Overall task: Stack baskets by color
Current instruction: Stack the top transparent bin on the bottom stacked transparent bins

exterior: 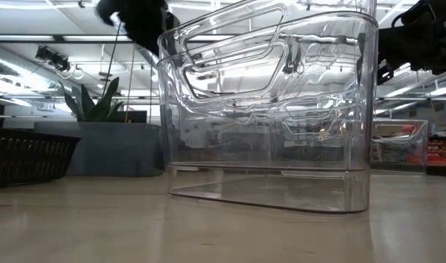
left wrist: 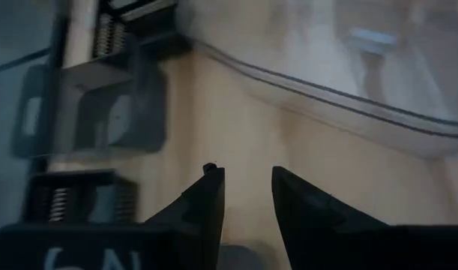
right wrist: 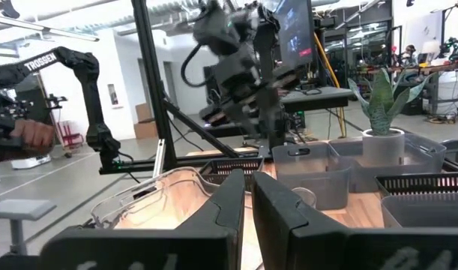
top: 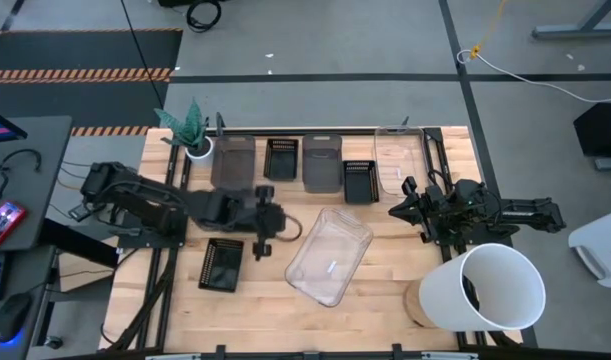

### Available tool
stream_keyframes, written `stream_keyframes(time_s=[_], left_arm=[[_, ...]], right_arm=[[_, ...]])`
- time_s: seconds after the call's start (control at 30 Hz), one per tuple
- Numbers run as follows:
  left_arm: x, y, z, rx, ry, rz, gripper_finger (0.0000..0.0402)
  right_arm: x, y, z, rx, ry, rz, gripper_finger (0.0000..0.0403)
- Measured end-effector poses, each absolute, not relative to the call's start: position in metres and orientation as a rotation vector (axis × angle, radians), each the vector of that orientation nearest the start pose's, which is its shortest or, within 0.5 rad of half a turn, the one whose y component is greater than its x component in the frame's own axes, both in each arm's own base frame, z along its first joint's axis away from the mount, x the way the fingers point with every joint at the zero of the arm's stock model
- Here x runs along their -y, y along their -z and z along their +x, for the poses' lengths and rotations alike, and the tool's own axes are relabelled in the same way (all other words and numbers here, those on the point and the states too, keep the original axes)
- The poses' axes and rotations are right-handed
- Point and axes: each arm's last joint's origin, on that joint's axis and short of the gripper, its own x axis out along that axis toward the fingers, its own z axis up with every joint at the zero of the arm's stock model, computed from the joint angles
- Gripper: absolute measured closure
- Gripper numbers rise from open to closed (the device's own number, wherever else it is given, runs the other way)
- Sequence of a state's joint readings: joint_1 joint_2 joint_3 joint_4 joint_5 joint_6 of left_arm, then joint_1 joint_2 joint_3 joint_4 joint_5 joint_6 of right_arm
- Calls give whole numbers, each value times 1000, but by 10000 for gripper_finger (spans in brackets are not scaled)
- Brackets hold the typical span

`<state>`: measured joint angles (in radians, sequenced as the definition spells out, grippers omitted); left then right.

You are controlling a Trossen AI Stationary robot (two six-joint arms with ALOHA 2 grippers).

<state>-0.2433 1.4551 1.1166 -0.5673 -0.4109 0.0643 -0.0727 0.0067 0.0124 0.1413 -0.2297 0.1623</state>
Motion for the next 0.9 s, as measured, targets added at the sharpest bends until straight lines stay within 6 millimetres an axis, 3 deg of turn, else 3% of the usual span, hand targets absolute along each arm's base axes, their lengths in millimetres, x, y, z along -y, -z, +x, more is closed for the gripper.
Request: stream_keyframes(time_s=[0.13, 0.27, 0.53, 0.77, 0.9], left_arm=[[74, -244, 287, -781, -91, 341, 283], [79, -236, 281, -680, -75, 320, 283], [63, -261, 260, -468, -113, 285, 283], [54, -288, 244, -339, -135, 258, 283], [56, -297, 240, -274, -95, 278, 283]], right_arm=[[0, -181, 96, 132, -168, 140, 369], [0, -181, 96, 140, -168, 134, 369], [1, -188, 95, 201, -157, 156, 369], [14, -192, 94, 311, 226, 408, 369], [15, -193, 94, 325, 219, 420, 369]])
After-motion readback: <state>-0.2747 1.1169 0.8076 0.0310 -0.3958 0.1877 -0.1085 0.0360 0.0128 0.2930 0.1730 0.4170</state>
